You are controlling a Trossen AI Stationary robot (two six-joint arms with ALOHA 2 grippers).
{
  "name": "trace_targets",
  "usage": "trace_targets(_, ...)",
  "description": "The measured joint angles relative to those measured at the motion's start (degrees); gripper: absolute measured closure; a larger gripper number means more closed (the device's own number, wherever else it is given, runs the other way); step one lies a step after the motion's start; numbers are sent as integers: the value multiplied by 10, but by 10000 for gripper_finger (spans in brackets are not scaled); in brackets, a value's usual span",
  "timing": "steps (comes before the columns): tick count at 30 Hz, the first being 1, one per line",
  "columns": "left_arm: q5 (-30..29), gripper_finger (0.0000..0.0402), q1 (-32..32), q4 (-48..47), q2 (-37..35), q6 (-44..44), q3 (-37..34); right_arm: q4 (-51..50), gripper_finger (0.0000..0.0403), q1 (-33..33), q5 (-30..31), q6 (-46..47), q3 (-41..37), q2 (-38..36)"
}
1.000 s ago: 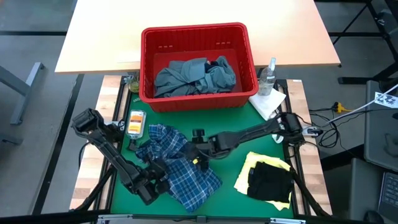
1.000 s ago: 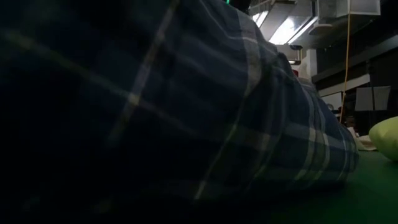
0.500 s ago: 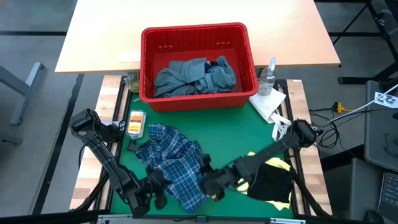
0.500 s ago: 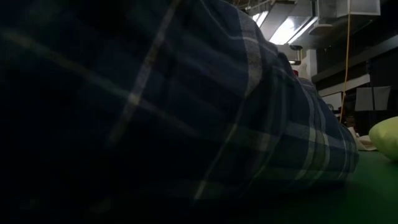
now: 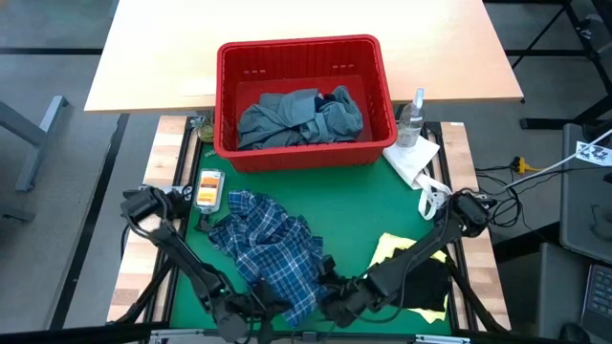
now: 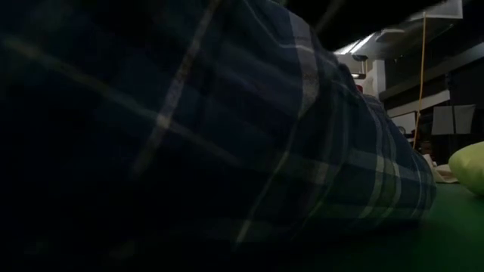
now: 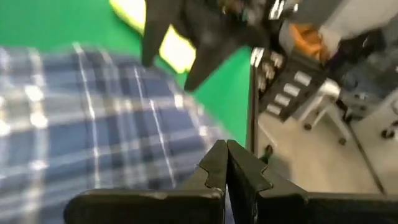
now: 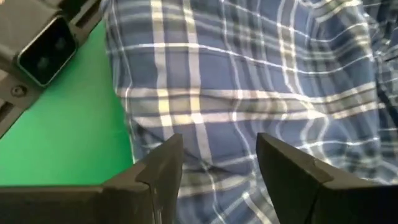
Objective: Fold Laundry from Bin
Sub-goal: Fold the blue shirt
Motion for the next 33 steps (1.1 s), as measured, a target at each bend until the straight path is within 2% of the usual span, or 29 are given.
trace_targets(7, 97, 401, 0, 6, 85, -55, 0, 15, 198, 0, -5, 3, -30, 32)
trace_targets(18, 108, 401, -12, 1, 106, -69, 0, 11, 198, -1, -21, 0, -38, 55)
trace_targets(26, 121, 401, -29, 64, 106, -68, 0, -59, 198, 0, -29, -24, 43, 53)
trace_targets(33, 118, 401, -37, 157, 106, -12, 0, -118, 198, 0, -25, -44, 120, 51)
